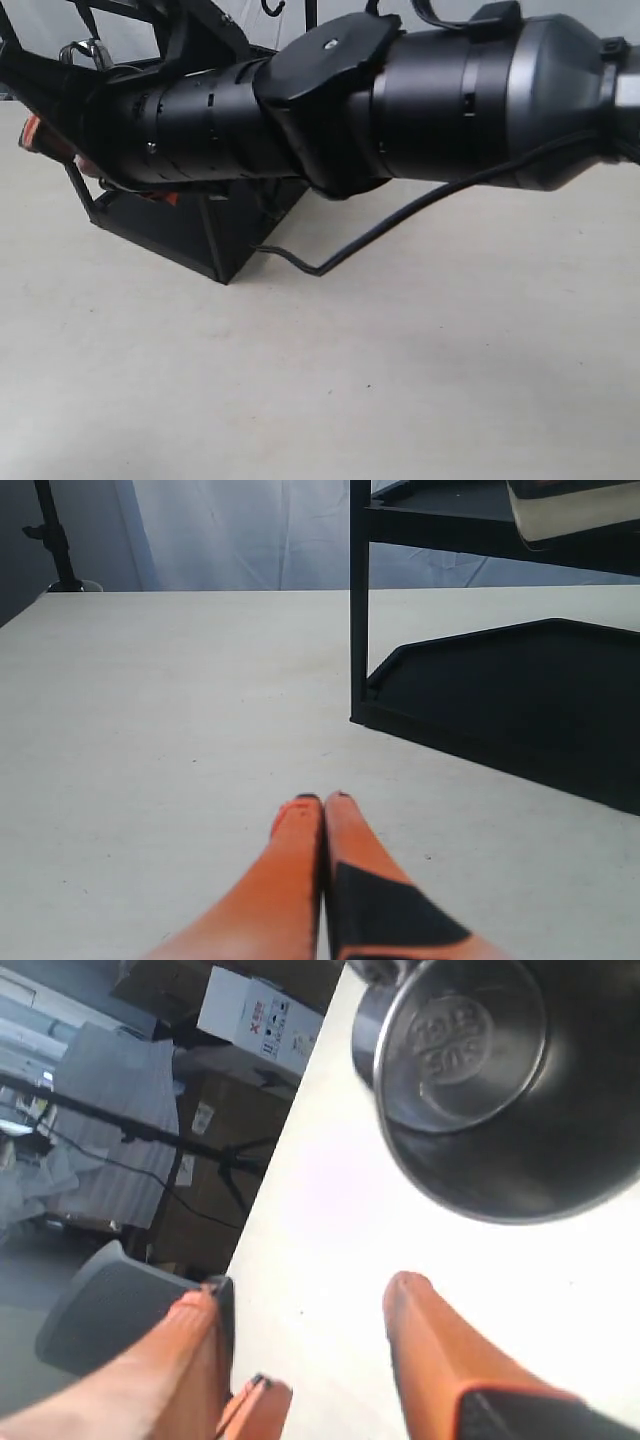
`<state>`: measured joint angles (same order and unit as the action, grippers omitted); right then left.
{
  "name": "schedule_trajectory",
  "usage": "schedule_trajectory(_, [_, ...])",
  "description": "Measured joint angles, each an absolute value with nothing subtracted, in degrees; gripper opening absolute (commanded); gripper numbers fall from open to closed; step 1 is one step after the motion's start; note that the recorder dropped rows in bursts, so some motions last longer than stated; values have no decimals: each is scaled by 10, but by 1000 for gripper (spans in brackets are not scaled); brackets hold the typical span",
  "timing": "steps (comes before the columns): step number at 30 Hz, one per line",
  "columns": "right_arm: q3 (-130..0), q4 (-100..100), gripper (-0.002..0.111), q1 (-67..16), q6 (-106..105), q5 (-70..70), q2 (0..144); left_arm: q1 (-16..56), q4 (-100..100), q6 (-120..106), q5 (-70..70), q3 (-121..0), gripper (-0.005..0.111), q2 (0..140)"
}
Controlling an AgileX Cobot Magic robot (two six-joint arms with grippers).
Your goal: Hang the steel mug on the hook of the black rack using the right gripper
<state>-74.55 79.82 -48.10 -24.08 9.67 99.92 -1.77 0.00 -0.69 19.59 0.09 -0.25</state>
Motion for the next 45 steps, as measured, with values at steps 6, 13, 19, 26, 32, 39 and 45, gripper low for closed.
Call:
schedule_trajectory(6, [-646, 623, 19, -481, -198, 179, 864, -18, 0, -7, 196, 1, 0, -2])
schedule_trajectory(13, [-633, 487, 0, -481, -195, 371, 745, -18, 0, -7, 196, 1, 0, -2])
schedule_trajectory(19, [-632, 456, 0, -481, -194, 332, 699, -18, 0, -7, 196, 1, 0, -2])
schedule_trajectory(26, [-583, 420, 0, -481, -193, 200, 604, -18, 0, -7, 196, 1, 0, -2])
schedule_trajectory(32, [-417, 428, 0, -479, -183, 85, 485, -18, 0, -7, 196, 1, 0, -2])
schedule_trajectory(39, [-253, 455, 0, -378, -184, 21, 374, -18, 0, -7, 196, 1, 0, -2])
schedule_trajectory(45, [-123, 367, 0, -269, -190, 14, 232, -18, 0, -7, 196, 1, 0, -2])
